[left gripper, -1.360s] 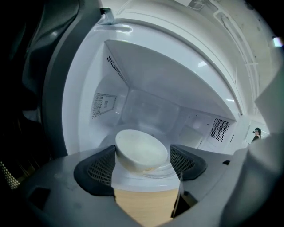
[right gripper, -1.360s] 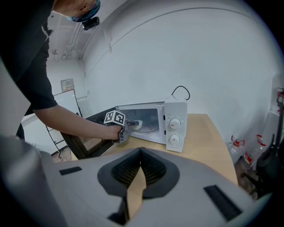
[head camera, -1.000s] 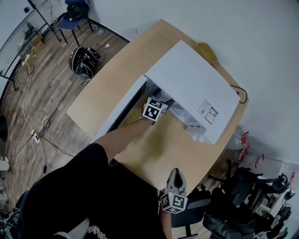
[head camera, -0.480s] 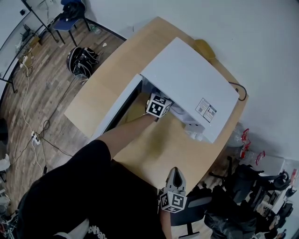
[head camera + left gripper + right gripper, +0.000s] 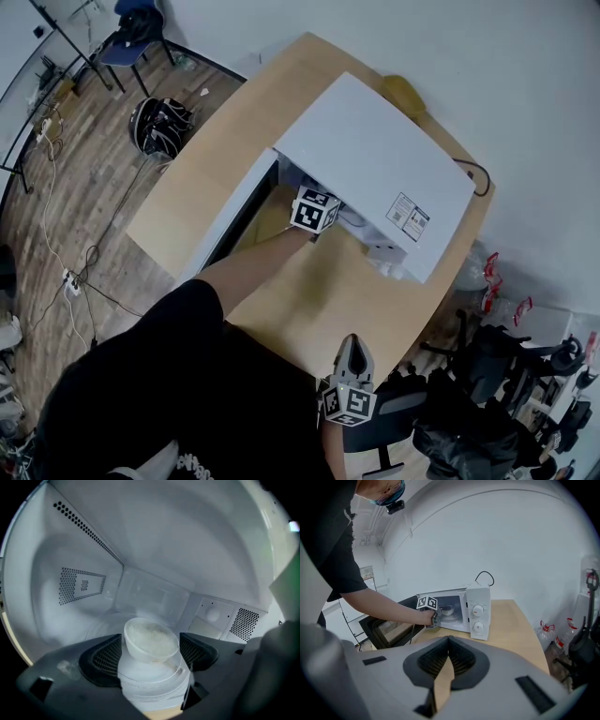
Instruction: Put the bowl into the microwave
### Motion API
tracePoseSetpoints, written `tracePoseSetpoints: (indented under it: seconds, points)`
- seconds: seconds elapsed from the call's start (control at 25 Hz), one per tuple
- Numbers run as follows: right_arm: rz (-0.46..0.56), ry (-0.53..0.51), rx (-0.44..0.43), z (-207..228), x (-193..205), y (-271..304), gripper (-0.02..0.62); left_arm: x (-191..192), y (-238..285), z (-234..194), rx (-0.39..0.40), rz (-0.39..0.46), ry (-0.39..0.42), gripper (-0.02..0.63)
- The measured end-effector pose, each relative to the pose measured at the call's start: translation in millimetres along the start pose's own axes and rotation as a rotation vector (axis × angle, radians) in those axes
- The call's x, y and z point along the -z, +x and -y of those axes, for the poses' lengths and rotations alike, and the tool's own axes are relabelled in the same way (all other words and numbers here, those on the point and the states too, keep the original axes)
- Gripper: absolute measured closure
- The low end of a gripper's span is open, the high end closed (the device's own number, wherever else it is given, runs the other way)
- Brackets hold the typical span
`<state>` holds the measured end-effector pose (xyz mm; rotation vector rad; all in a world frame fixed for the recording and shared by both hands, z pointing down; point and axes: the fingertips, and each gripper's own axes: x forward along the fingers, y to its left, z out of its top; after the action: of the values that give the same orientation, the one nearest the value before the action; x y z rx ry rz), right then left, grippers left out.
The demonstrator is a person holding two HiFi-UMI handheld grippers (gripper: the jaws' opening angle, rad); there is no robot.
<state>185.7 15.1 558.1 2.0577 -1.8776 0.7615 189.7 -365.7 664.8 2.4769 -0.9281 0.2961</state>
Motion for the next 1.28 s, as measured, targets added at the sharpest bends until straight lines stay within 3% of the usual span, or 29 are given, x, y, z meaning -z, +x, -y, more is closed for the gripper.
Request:
tracePoseSetpoints:
  seconds: [0.24,0.44,0.6,0.92,1.0,1.16,1.28]
  points:
    - [0.021,-0.016,-0.014,-6.0,-4.1,0.0,0.535,3.4,-23.1,0.4,0.005,0.004,-0.004,0.250]
    - [0.046,-0.042,-0.029,-12.4,-12.7,-0.3,0.535,13.0,-63.6,15.0,-0.001,0.003,-0.032,0.250]
    - [0.085,-0.053,-0.007,-15.7,-21.1,-7.4,0.535,21.2,-111.7,41.4,0.039,0.019,-0.069,0.250]
    - [0.139,-0.037,0.011,-30.4,-23.6,-45.1,0.535,5.1,-245.9,123.2,0.172,0.089,0.042,0.250]
    - [0.162,-0.027,0.021,-34.5,-27.2,-59.6,0.535,3.3,-281.3,139.4,0.192,0.093,0.015,0.250]
    - [0.204,-0.055,-0.008,-49.6,-46.5,-86.2,0.535,9.0,-352.2,165.3,0.202,0.100,-0.126,0.252]
    - [0.258,-0.082,-0.016,-51.0,-61.9,-105.6,0.535,10.2,-389.0,190.6,0.194,0.139,-0.104,0.253]
